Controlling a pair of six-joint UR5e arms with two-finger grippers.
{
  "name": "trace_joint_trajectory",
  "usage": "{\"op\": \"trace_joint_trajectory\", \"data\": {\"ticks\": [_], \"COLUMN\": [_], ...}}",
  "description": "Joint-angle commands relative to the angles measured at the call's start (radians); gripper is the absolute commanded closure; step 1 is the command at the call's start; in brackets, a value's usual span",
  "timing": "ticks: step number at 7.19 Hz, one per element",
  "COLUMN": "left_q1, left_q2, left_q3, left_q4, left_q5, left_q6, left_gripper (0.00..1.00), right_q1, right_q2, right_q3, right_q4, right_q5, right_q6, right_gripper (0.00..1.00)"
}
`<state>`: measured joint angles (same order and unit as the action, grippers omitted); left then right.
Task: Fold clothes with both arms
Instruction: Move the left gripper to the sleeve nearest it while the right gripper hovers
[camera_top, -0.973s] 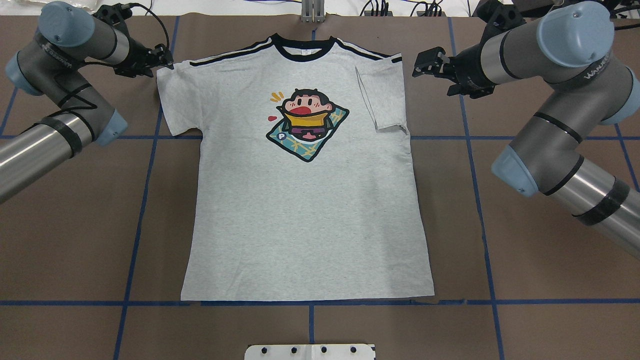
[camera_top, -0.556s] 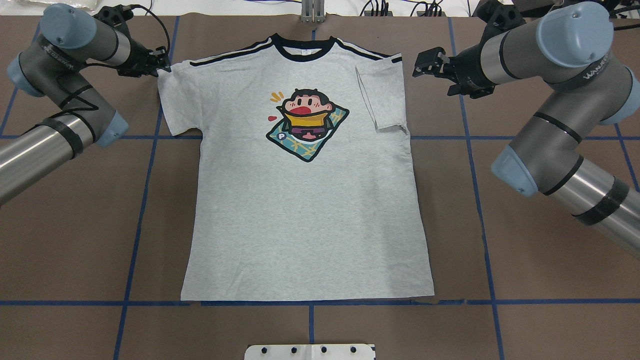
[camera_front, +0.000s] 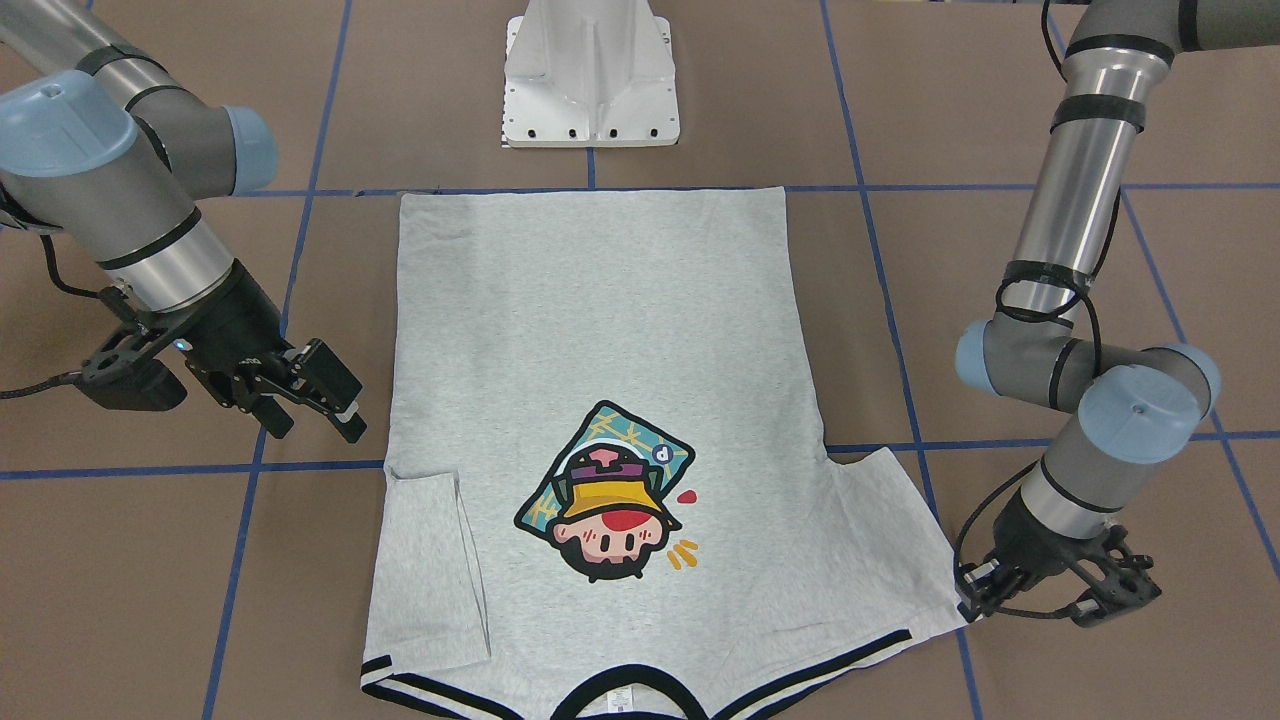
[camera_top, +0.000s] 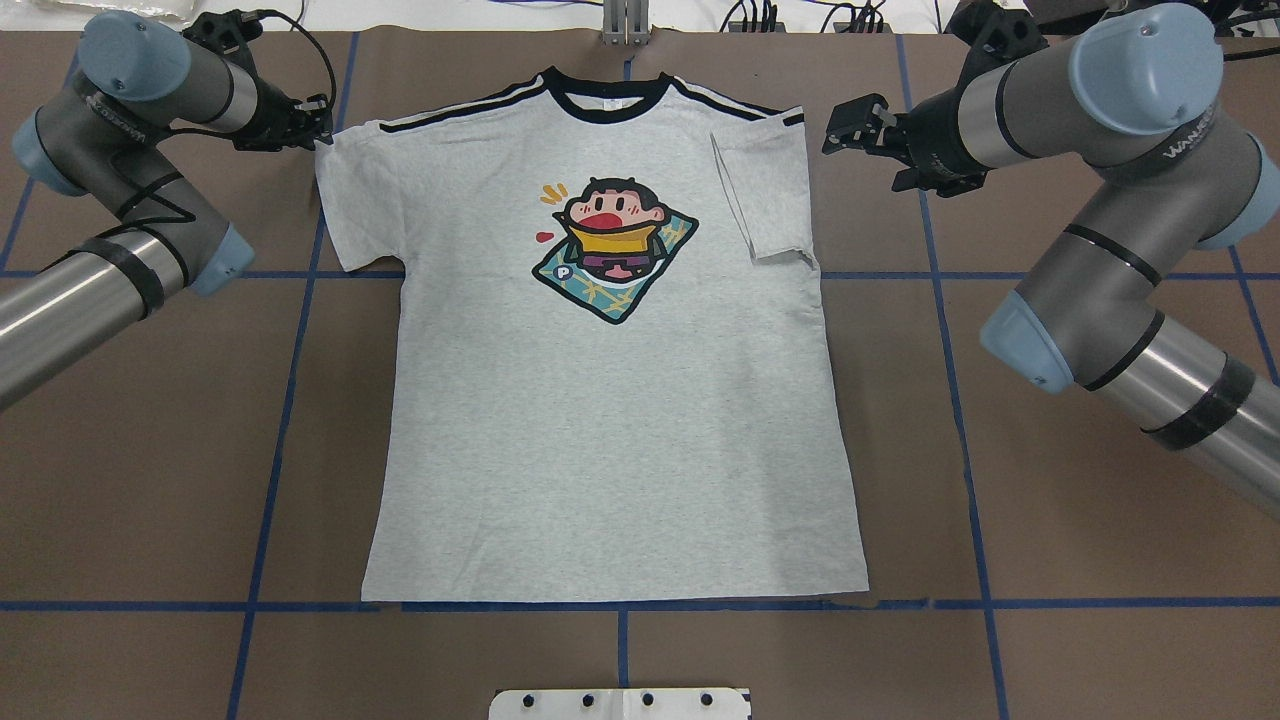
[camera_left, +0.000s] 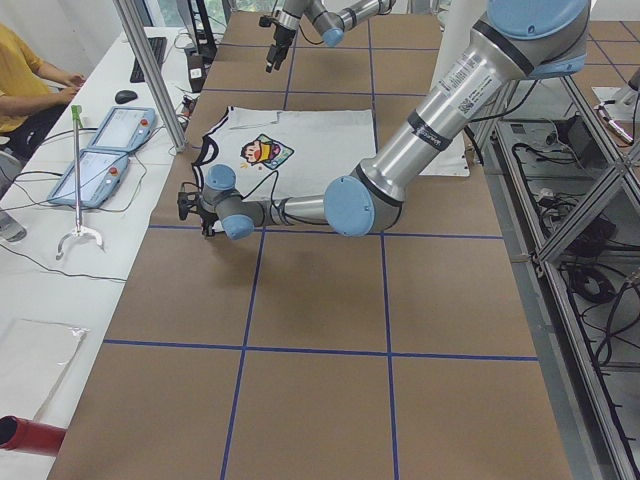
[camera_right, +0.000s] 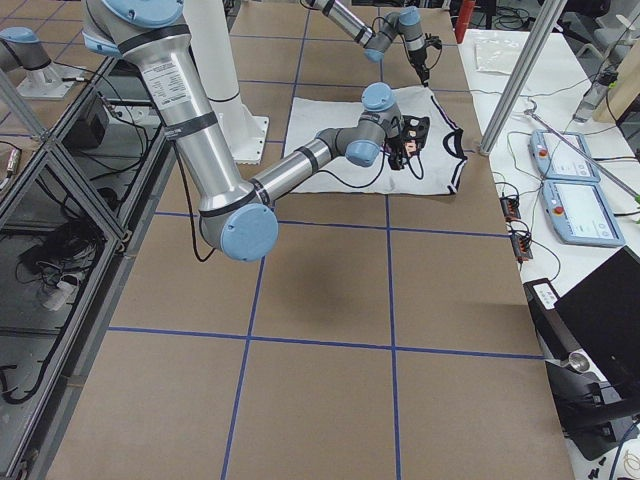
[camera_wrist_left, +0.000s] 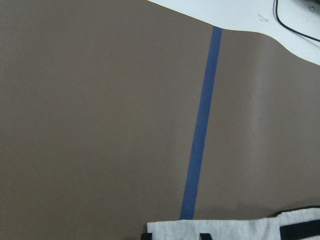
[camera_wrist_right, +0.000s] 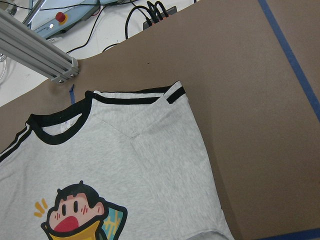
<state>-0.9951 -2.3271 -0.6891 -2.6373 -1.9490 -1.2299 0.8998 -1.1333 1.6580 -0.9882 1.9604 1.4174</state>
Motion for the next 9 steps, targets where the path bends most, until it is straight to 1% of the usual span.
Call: {"op": "trace_joint_trajectory", "data": {"ticks": [1, 3, 5, 6, 7, 8, 9], "left_q1": [0.0, 0.0, 0.001, 0.042, 0.085, 0.107, 0.127], "left_q2": [0.0, -0.003, -0.024, -0.043, -0.081, -0.107, -0.133], "left_q3": [0.0, -0.01, -0.125, -0.165, -0.17, -0.164, -0.127], "left_q4": [-0.009, -0.012, -0.009, -0.009, -0.007, -0.006, -0.007], "left_q5": [0.002, -0.001, -0.01, -0.004, 0.007, 0.052, 0.109], "left_q6": [0.003, 0.003, -0.032, -0.096, -0.15, -0.166, -0.168], "left_gripper": [1.0, 1.0, 1.0, 1.0, 1.0, 1.0, 1.0], "right_q1": [0.001, 0.001, 0.001, 0.002, 0.002, 0.004, 0.002], "right_q2": [0.0, 0.0, 0.0, -0.003, -0.005, -0.006, -0.013], "right_q3": [0.002, 0.002, 0.008, 0.008, 0.008, 0.006, 0.003], "right_q4": [0.0, 0.0, 0.0, 0.0, 0.0, -0.001, -0.001], "right_q5": [0.0, 0.002, 0.002, 0.003, 0.005, 0.005, 0.005], "right_q6": [0.002, 0.0, 0.0, 0.0, 0.0, 0.0, 0.0], "right_gripper": [0.0, 0.0, 0.0, 0.0, 0.0, 0.0, 0.0]}}
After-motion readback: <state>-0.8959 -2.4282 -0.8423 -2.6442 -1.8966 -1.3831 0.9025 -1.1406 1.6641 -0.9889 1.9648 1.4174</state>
